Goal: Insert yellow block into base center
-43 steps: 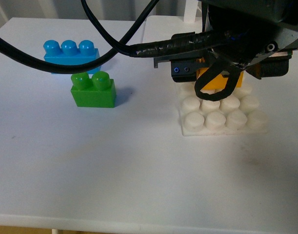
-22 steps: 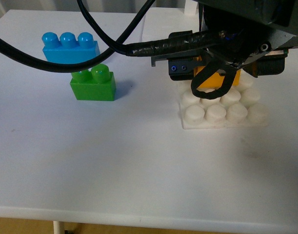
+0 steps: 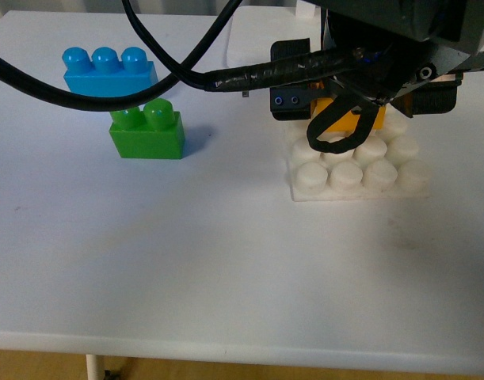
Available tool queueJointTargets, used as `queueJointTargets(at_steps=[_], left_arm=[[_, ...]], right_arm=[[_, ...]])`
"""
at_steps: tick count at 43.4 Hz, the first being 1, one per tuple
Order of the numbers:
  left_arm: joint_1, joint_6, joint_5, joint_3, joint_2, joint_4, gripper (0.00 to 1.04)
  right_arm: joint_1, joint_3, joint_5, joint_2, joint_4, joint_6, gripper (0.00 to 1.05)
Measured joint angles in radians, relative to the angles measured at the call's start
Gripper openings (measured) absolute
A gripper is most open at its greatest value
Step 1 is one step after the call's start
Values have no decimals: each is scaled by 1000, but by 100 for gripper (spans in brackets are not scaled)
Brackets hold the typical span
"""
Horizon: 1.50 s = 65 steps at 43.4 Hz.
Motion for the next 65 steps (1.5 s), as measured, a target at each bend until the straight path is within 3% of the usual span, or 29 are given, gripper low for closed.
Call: queueJointTargets(at_steps=[26,65], left_arm=[[3,-27,37,23,18,-40,65],[9,58,-51,-82,25,82,65]], right_arm=[[0,0,0,0,0,0,95],[0,0,0,0,0,0,95]])
